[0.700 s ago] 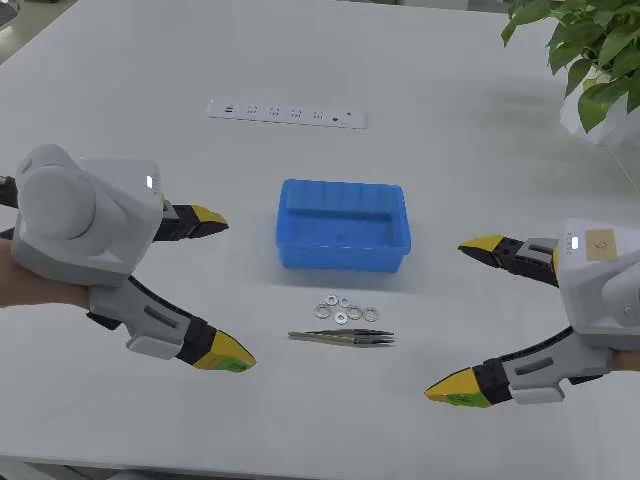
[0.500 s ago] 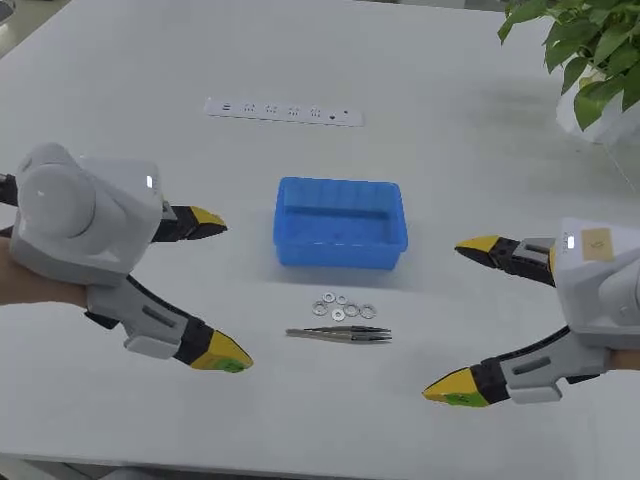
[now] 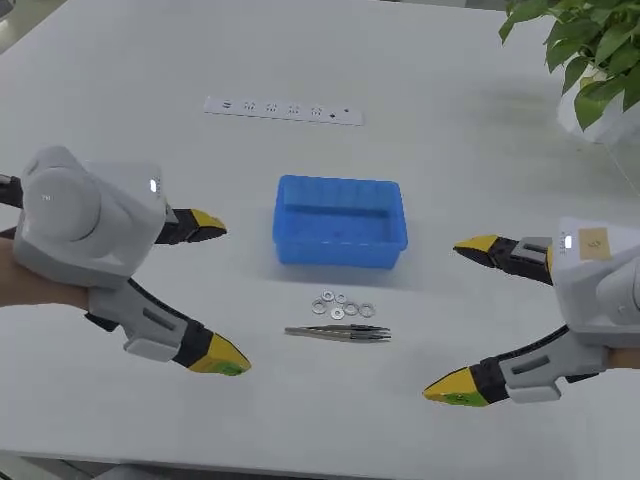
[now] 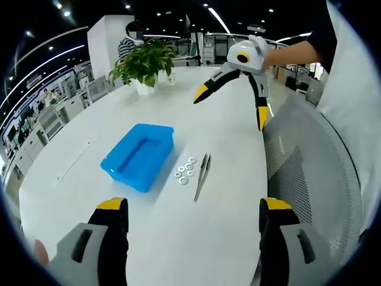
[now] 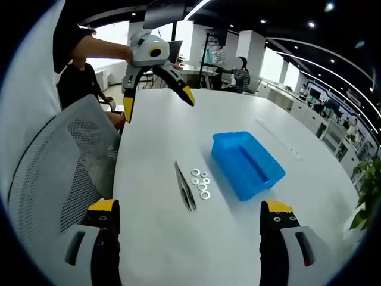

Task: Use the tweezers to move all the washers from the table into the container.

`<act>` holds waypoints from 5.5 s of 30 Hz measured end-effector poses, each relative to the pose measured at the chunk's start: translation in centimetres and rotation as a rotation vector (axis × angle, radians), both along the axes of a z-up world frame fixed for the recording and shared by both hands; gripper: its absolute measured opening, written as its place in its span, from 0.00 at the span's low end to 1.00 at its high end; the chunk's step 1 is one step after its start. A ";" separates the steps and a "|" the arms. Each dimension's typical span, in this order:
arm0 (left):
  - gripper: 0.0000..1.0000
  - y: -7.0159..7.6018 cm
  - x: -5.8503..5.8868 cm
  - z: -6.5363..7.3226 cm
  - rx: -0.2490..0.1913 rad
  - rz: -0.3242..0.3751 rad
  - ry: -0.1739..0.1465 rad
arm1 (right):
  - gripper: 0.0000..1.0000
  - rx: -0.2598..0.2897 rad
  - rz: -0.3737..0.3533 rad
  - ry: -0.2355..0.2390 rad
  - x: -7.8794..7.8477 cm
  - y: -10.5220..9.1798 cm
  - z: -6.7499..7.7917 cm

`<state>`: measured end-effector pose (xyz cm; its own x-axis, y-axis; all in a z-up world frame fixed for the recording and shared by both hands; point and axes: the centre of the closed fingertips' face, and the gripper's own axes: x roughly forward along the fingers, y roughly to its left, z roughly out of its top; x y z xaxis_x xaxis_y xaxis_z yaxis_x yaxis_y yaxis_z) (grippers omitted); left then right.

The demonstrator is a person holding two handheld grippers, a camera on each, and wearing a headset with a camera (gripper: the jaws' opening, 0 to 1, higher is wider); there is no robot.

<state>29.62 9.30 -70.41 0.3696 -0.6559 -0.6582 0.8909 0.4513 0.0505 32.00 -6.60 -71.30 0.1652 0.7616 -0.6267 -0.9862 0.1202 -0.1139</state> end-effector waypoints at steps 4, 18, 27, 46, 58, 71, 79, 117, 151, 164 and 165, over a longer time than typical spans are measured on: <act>0.97 0.0 0.0 -0.2 0.000 -0.002 0.002 | 0.98 -0.006 -0.006 0.008 0.0 -0.3 -0.3; 0.96 0.0 0.1 -0.6 -0.001 -0.001 0.008 | 0.98 -0.005 -0.003 0.011 0.2 0.0 -0.6; 0.99 -0.2 0.9 -1.1 0.020 -0.021 -0.044 | 0.96 -0.006 -0.005 0.013 0.6 0.1 -1.1; 0.73 -2.2 2.1 -3.7 0.059 -0.098 -0.072 | 0.73 0.043 -0.025 0.054 1.4 2.2 -1.8; 0.55 -3.3 2.0 -8.7 0.080 -0.123 0.063 | 0.56 -0.012 0.080 0.115 0.6 6.1 -4.7; 0.32 -4.1 2.4 -9.9 0.077 -0.186 0.069 | 0.37 -0.120 0.147 0.153 0.7 6.8 -8.2; 0.25 -4.4 3.1 -10.0 0.080 -0.196 0.076 | 0.28 -0.169 0.164 0.159 1.0 7.1 -9.2; 0.04 -5.3 2.6 -9.3 0.188 -0.293 0.049 | 0.06 -0.192 0.233 0.018 0.7 6.7 -9.5; 0.04 -9.9 2.8 -1.1 0.010 -0.353 -0.078 | 0.07 0.030 0.215 -0.067 1.2 5.8 -6.0; 0.04 -14.5 3.0 0.4 -0.079 -0.376 -0.098 | 0.09 0.023 0.227 -0.033 1.2 4.6 -5.7; 0.04 -14.6 3.0 0.4 -0.082 -0.377 -0.099 | 0.09 0.024 0.226 -0.032 1.3 4.6 -5.7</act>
